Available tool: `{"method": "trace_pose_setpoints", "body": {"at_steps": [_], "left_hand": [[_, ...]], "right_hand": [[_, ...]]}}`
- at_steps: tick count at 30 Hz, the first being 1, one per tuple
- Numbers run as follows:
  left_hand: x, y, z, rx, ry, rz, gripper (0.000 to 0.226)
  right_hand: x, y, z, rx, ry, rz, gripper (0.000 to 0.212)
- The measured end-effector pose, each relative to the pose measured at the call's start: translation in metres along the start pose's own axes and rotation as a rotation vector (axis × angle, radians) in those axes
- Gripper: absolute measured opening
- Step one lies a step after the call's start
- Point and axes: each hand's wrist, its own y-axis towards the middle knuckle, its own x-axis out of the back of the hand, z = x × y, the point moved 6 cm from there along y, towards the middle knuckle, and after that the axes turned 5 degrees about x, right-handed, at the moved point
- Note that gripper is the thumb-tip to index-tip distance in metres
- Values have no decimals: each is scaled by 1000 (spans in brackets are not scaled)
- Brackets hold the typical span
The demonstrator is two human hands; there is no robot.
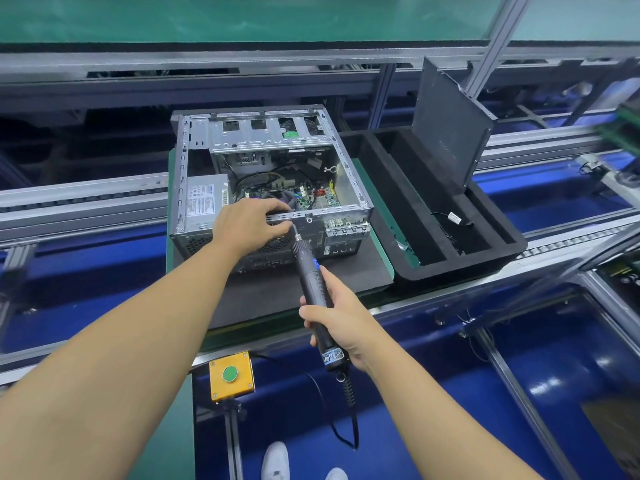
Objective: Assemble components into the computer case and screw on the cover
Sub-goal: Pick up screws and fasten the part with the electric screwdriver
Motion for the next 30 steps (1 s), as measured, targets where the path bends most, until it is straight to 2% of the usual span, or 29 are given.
{"method": "trace_pose_setpoints", "body": {"at_steps": [5,9,15,23,26,30], "left_hand": [[-3,4,4,20,-15,11,30],[-5,8,8,-48,-7,82,37],[-7,8,4,-85,28,105,41],[-4,5,0,-128,115,53,40],[-3,5,-4,-142,129,80,47],[-2,5,-6,-80,89,157,70]], "right_hand": [[5,-3,-7,7,13,0,67],[8,-5,-7,18,12,15,70],[10,-7,-2,42,25,26,69],[19,-8,-3,28,13,15,72],[27,-7,4,53,15,-5,73],[40,-7,21,90,43,-43,70]]}}
